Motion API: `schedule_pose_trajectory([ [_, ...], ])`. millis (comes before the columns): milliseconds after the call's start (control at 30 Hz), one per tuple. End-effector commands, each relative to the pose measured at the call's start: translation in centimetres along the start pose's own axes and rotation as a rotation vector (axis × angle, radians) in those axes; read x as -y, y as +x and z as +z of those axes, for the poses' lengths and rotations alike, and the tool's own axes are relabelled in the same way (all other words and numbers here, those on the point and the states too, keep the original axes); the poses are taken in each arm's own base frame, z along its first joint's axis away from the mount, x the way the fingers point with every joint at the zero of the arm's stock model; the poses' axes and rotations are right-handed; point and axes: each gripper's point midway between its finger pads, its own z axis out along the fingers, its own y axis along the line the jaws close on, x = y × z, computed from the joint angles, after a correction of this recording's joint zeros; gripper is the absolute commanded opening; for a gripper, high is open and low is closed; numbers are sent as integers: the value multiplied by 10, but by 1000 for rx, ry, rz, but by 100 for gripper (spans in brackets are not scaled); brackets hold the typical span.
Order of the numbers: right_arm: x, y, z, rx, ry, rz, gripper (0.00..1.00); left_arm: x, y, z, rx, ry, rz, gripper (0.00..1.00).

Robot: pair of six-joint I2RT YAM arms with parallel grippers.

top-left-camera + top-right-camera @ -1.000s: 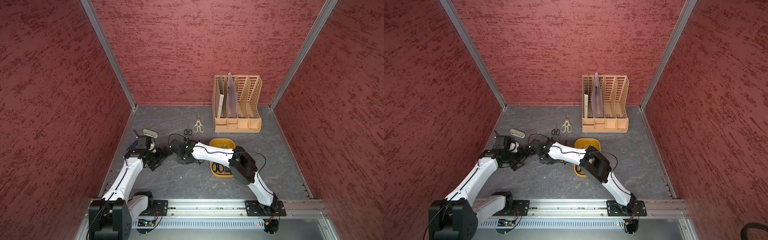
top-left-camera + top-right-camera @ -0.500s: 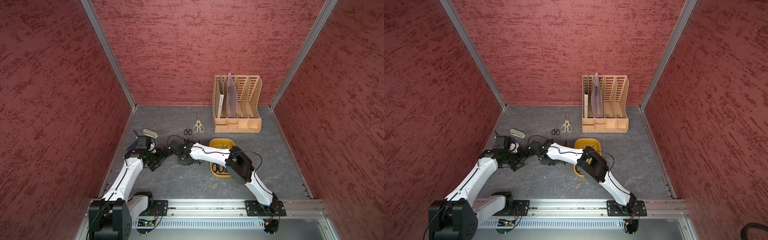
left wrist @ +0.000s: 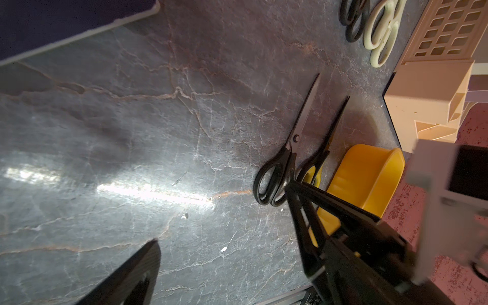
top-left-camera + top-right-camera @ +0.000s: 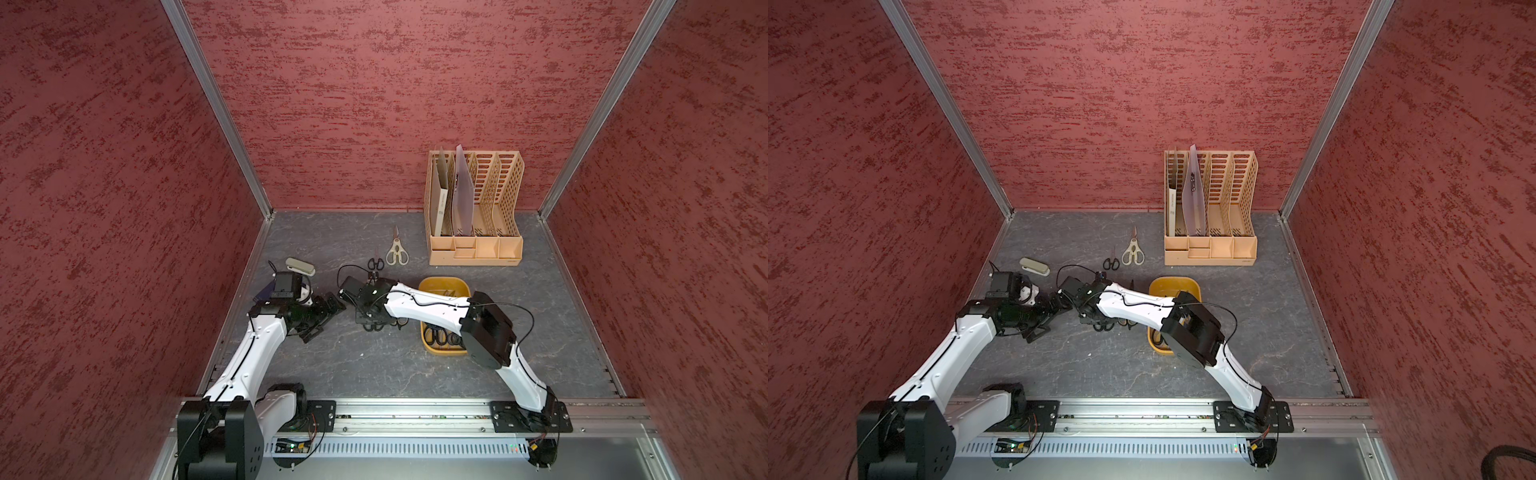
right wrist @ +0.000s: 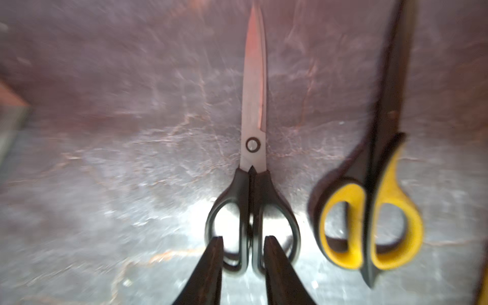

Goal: Take the scissors out of the storage box
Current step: Place the scissors at the center of the board, then pick up the scissors from the storage box.

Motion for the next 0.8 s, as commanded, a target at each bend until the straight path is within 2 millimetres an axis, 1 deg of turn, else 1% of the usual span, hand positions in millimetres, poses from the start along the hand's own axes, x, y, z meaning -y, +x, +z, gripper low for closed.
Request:
schedule_pose_trajectory([
  [0, 1, -31, -53, 117, -81, 13, 32, 13, -1, -1, -16, 31, 53, 100],
  [100, 18, -31, -72, 110, -109, 11, 32, 27, -3, -1, -26, 12, 108, 100],
  [167, 36, -28, -82, 94, -104, 16, 32, 38, -3, 0, -25, -3, 150, 100],
  [267, 70, -22, -90, 59, -70, 27, 32, 58, -4, 4, -12, -15, 206, 100],
  [367, 109, -12, -91, 7, -19, 54, 32, 81, -2, 12, -14, -7, 246, 100],
  [500, 149, -6, -92, -17, 20, 87, 32, 109, 4, 27, -19, -22, 323, 100],
  [667, 187, 1, -78, -68, 48, 152, 33, 133, 13, 47, -36, -62, 381, 100],
  [767, 199, 3, -69, -88, 44, 186, 33, 144, 20, 57, -47, -81, 416, 100],
])
